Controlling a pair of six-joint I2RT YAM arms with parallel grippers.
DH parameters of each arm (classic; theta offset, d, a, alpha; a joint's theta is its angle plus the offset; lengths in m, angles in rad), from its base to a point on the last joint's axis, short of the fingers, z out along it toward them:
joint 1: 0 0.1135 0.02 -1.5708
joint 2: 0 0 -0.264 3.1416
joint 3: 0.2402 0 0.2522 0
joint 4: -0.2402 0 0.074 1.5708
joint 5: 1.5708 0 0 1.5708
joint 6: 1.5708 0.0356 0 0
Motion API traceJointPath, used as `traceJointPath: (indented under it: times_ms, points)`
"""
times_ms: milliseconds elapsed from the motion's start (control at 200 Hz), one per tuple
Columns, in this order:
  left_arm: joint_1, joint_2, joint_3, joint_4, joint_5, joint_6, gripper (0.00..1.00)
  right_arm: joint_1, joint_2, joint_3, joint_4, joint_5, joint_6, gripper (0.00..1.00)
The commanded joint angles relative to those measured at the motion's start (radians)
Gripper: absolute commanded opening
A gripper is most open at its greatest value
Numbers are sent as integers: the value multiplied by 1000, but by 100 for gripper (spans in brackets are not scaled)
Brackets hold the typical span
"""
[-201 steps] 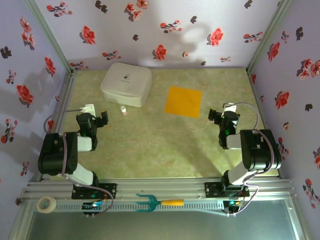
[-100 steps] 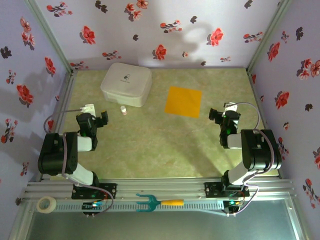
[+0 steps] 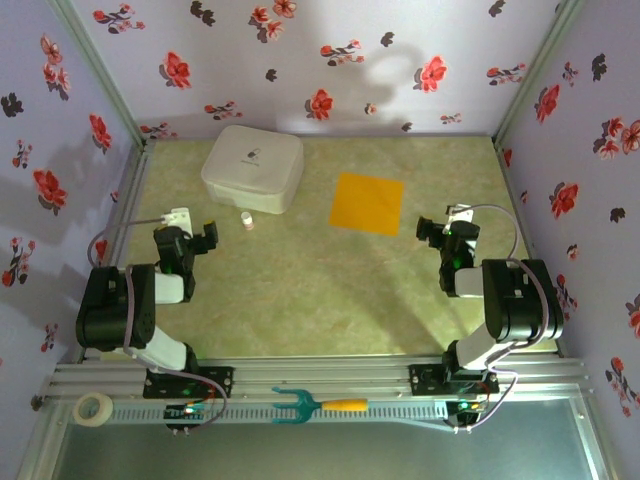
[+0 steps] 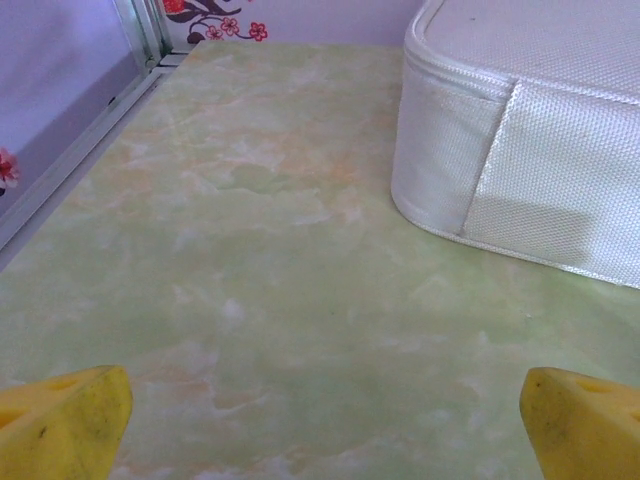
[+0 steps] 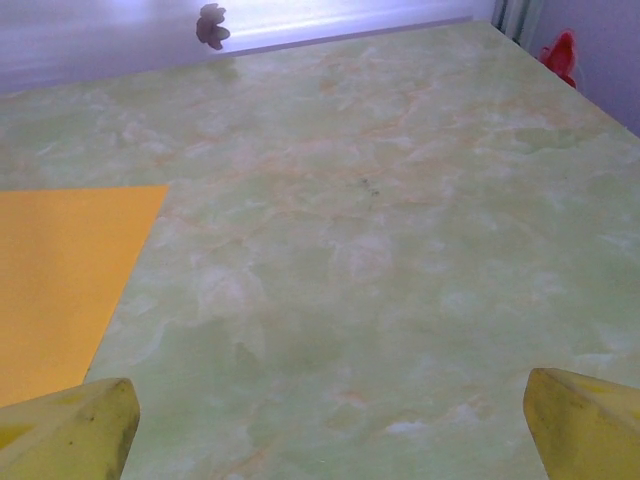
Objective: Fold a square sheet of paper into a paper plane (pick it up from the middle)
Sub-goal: Move the square sheet of paper to the center of the table.
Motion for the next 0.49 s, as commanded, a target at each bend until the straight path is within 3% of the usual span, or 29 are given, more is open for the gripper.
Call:
traceJointPath:
  times_ms: [0, 55, 155, 335, 420, 490]
  points:
    - [-8, -61, -22, 41, 11, 10, 100, 3, -77, 18, -78, -35, -24, 99]
    - [-7, -102, -24, 7, -4, 6, 100, 3, -124, 47, -160, -33, -12, 99]
    - [-7, -201, -19, -91, -18, -5, 100, 0, -194, 159, -462, -48, 60, 99]
    - [-5, -405, 76, -458, -127, -159, 100, 0, -225, 371, -845, -59, 271, 99]
    - [-5, -453, 145, -620, -113, -241, 100, -1, -205, 452, -949, -112, 387, 99]
    - [-2, -471, 184, -704, -64, -268, 100, -3, -172, 465, -912, -228, 441, 99]
